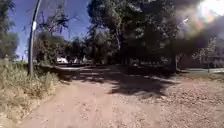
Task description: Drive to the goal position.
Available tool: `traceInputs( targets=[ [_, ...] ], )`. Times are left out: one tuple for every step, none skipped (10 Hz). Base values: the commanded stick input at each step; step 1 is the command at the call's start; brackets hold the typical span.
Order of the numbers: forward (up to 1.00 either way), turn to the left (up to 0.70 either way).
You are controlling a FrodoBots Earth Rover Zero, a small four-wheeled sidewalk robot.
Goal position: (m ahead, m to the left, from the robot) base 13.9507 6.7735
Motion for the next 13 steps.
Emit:
traceInputs(
  targets=[
    [0.85, 0.00],
    [0.85, 0.00],
    [0.85, 0.00],
    [0.85, 0.00],
    [0.85, 0.00],
    [0.85, 0.00],
    [0.85, 0.00],
    [0.85, 0.00],
    [0.85, 0.00],
    [0.85, 0.00],
    [0.85, 0.00],
    [0.85, 0.00],
    [0.85, 0.00]
  ],
)
